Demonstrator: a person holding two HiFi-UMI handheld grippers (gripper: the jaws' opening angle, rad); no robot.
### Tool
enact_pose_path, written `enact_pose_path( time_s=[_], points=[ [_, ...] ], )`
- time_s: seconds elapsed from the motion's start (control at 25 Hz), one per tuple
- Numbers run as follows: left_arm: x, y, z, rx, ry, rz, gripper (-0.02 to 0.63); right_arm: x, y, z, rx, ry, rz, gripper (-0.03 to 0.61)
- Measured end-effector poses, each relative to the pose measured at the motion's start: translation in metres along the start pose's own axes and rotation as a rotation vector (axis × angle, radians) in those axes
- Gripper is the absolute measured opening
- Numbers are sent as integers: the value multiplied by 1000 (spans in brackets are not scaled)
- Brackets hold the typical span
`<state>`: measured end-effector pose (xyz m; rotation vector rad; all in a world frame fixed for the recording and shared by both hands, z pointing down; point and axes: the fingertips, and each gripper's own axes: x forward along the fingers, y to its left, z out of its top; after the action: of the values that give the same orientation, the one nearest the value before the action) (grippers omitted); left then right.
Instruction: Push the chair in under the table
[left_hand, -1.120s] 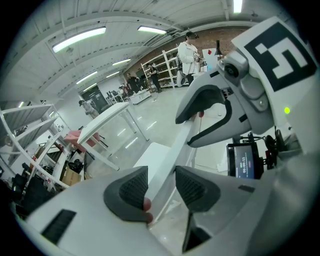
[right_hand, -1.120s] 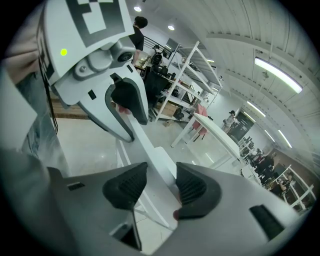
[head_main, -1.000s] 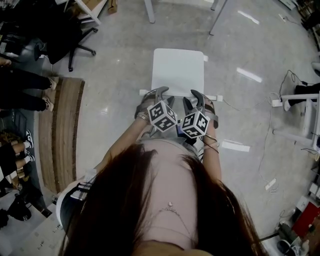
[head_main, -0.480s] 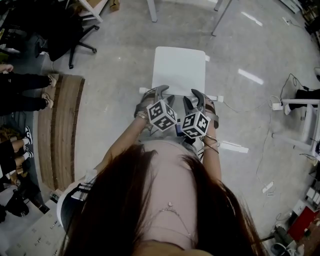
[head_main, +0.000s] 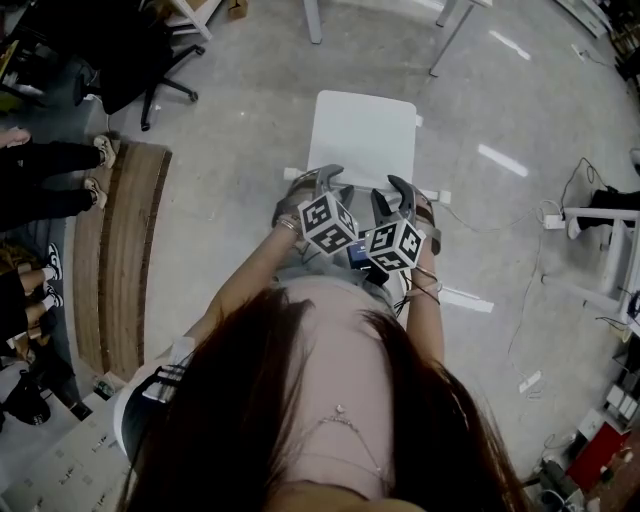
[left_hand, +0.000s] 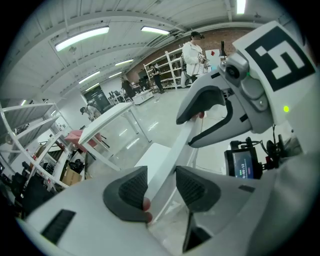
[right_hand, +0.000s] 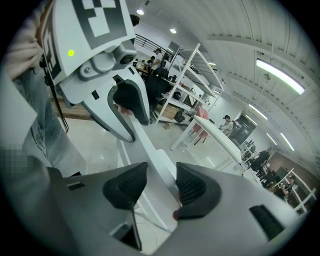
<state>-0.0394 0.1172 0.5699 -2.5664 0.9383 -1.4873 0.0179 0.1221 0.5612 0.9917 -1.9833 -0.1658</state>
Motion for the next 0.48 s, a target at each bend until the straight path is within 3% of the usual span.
enact_pose_path(
  time_s=[0.48],
  points=[
    [13,23,4,2,-2,2,183,20,-15,9,-1,-4,-2,184]
  ],
)
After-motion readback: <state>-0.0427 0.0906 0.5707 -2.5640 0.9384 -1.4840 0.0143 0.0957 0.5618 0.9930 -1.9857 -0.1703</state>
